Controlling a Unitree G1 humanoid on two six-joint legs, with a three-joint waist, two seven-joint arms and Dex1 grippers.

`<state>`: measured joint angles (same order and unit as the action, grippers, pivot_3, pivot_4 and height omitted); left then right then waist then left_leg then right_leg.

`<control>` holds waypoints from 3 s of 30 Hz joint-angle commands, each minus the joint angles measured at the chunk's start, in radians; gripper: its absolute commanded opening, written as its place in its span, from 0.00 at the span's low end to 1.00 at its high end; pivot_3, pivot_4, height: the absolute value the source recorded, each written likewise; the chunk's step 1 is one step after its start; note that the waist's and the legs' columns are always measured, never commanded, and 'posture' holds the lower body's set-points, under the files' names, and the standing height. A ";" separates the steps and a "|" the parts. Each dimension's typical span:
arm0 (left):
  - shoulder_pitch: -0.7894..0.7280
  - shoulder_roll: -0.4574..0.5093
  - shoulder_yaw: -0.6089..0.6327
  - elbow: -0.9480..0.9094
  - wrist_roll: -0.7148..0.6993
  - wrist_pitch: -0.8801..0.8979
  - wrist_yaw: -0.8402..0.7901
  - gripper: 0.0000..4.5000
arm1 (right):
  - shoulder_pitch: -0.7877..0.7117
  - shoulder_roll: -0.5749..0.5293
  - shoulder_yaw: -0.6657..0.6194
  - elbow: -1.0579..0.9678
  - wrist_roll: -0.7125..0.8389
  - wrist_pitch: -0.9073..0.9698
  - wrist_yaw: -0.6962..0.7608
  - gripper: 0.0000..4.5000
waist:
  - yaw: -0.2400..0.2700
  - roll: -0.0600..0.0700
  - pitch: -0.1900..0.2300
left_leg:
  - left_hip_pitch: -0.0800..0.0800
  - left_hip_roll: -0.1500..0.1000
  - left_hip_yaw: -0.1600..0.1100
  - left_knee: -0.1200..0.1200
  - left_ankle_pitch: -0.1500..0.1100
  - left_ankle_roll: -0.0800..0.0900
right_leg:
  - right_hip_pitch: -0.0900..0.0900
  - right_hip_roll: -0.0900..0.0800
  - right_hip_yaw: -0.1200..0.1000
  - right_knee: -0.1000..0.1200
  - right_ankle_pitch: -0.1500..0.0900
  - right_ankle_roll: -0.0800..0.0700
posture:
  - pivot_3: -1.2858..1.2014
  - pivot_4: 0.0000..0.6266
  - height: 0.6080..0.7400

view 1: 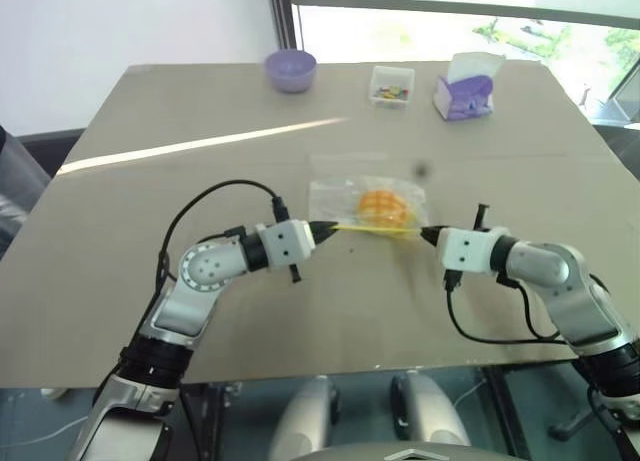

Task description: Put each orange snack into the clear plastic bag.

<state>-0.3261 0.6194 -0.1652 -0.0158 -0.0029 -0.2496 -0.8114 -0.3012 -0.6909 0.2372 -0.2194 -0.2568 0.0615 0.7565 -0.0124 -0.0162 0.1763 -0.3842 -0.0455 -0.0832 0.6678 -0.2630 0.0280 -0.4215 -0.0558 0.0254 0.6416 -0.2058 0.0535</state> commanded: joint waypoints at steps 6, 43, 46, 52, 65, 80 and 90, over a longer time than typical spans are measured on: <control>-0.023 0.007 0.050 -0.008 -0.023 0.002 0.014 0.00 | -0.001 0.010 -0.057 -0.043 0.070 0.062 0.009 0.14 | 0.000 0.000 0.000 | 0.000 0.000 0.000 0.000 0.000 0.000 | 0.000 0.000 0.000 0.000 0.000 0.000 | 0.52 0.24 1.00; -0.057 -0.030 0.071 -0.014 -0.018 0.028 0.050 0.00 | -0.065 0.076 -0.087 0.066 0.200 0.160 0.043 0.01 | 0.000 0.000 0.000 | 0.000 0.000 0.000 0.000 0.000 0.000 | 0.000 0.000 0.000 0.000 0.000 0.000 | 0.52 0.24 1.00; -0.134 -0.050 0.091 0.046 -0.005 0.044 0.097 0.00 | -0.147 0.054 -0.126 0.122 0.161 0.117 -0.026 0.01 | 0.001 0.000 0.000 | 0.000 0.000 0.000 0.000 0.000 0.000 | 0.000 0.000 0.000 0.000 0.000 0.000 | 0.52 0.24 1.00; -0.374 -0.072 0.104 0.290 0.070 -0.008 0.229 0.00 | -0.335 0.026 -0.181 0.259 0.088 0.021 -0.184 0.01 | 0.001 0.000 0.000 | 0.000 -0.001 -0.001 0.001 0.000 0.000 | 0.000 0.000 -0.001 0.001 0.000 0.000 | 0.52 0.24 1.00; -0.240 -0.067 0.047 0.222 0.064 -0.161 0.207 0.00 | -0.049 0.027 -0.224 -0.019 0.113 0.052 -0.247 0.01 | -0.001 0.000 -0.001 | -0.018 -0.003 0.003 -0.002 0.003 -0.004 | -0.019 -0.003 0.004 0.000 0.000 0.000 | 0.52 0.24 1.00; 0.077 0.033 0.057 -0.060 -0.145 0.119 -0.038 0.60 | 0.265 0.014 -0.203 -0.170 0.254 0.120 -0.087 0.61 | -0.001 0.001 0.000 | 0.007 0.003 0.002 0.002 0.000 0.002 | 0.007 0.002 0.001 0.002 0.000 0.001 | 0.52 0.24 1.00; 0.269 0.128 0.283 -0.221 -0.378 0.372 -0.081 0.99 | 0.476 -0.030 -0.439 -0.236 0.452 0.152 -0.006 1.00 | 0.001 0.001 0.000 | 0.004 0.002 0.002 0.001 -0.001 0.002 | 0.006 0.000 0.001 -0.001 0.000 0.000 | 0.52 0.24 1.00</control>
<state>-0.0714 0.7183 0.0450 -0.1705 -0.3112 0.0662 -0.8768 0.1592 -0.7230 -0.1217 -0.3947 0.1183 0.2119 0.7314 -0.0116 -0.0156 0.1766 -0.3799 -0.0427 -0.0813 0.6686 -0.2640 0.0296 -0.4158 -0.0557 0.0264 0.6403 -0.2062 0.0538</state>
